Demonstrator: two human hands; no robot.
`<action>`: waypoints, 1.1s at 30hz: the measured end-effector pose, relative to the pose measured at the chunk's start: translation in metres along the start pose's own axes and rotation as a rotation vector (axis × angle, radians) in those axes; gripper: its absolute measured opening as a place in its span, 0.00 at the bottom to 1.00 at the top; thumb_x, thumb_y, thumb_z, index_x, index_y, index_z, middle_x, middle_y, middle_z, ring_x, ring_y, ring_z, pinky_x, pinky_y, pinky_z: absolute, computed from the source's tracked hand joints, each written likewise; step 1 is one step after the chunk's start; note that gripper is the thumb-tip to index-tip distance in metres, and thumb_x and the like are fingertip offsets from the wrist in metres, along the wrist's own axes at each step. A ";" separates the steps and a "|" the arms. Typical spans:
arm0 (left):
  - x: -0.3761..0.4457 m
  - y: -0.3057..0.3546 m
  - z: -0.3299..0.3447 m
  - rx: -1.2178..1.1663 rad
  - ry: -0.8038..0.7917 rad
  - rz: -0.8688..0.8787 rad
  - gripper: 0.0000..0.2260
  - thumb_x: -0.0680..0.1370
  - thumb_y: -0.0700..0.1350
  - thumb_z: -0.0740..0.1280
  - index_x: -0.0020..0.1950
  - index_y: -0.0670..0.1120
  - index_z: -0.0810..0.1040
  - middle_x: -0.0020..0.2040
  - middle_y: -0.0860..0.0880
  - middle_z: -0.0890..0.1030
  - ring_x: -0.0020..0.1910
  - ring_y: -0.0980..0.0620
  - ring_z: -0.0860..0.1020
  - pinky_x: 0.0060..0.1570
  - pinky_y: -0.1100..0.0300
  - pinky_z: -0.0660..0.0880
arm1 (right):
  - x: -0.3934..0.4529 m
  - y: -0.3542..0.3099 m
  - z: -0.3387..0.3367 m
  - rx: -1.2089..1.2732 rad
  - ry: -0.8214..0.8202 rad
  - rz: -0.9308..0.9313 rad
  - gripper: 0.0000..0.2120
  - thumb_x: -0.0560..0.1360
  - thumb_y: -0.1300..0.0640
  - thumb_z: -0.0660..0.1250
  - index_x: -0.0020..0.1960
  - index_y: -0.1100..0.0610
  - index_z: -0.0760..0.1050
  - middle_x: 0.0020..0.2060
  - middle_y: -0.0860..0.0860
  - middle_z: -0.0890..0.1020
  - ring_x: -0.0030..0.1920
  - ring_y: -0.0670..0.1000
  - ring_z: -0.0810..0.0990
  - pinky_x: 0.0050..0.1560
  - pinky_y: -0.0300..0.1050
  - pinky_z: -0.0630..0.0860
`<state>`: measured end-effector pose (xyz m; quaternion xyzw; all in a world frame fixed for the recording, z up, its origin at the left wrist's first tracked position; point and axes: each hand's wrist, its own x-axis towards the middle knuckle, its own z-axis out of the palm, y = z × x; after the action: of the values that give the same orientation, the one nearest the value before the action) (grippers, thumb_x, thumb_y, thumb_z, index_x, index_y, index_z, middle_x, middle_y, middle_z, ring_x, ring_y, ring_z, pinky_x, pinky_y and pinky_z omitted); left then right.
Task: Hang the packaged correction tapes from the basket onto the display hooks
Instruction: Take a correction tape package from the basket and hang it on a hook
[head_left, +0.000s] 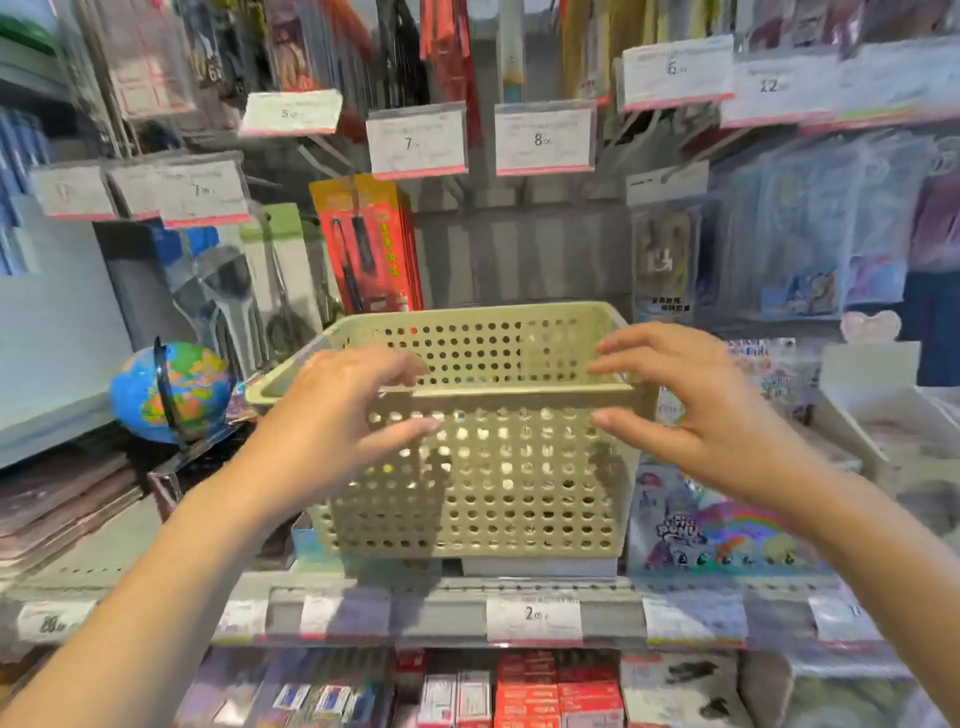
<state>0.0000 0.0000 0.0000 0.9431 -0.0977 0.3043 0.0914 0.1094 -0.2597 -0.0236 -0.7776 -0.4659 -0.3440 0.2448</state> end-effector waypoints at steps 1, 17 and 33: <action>0.003 -0.005 0.002 -0.025 -0.009 0.009 0.28 0.66 0.64 0.62 0.59 0.49 0.78 0.54 0.54 0.81 0.52 0.57 0.77 0.57 0.55 0.74 | 0.001 0.003 0.002 0.001 0.015 -0.012 0.23 0.70 0.38 0.63 0.53 0.54 0.81 0.53 0.47 0.81 0.55 0.47 0.77 0.59 0.47 0.68; 0.051 -0.046 0.002 -0.109 -0.341 0.336 0.10 0.72 0.54 0.70 0.34 0.61 0.71 0.31 0.60 0.75 0.33 0.57 0.74 0.37 0.61 0.71 | 0.023 0.011 -0.007 0.178 -0.286 0.003 0.09 0.70 0.40 0.67 0.39 0.43 0.81 0.32 0.39 0.81 0.35 0.42 0.79 0.35 0.37 0.74; 0.086 -0.039 0.003 -0.385 -0.835 0.244 0.11 0.72 0.40 0.69 0.32 0.47 0.71 0.28 0.50 0.71 0.28 0.52 0.68 0.30 0.59 0.67 | 0.135 0.037 0.015 0.246 -0.980 0.263 0.10 0.76 0.53 0.64 0.51 0.56 0.81 0.41 0.49 0.83 0.43 0.45 0.82 0.50 0.41 0.78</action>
<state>0.0801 0.0261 0.0441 0.9323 -0.2906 -0.1162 0.1811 0.1917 -0.1905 0.0670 -0.8647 -0.4613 0.1514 0.1287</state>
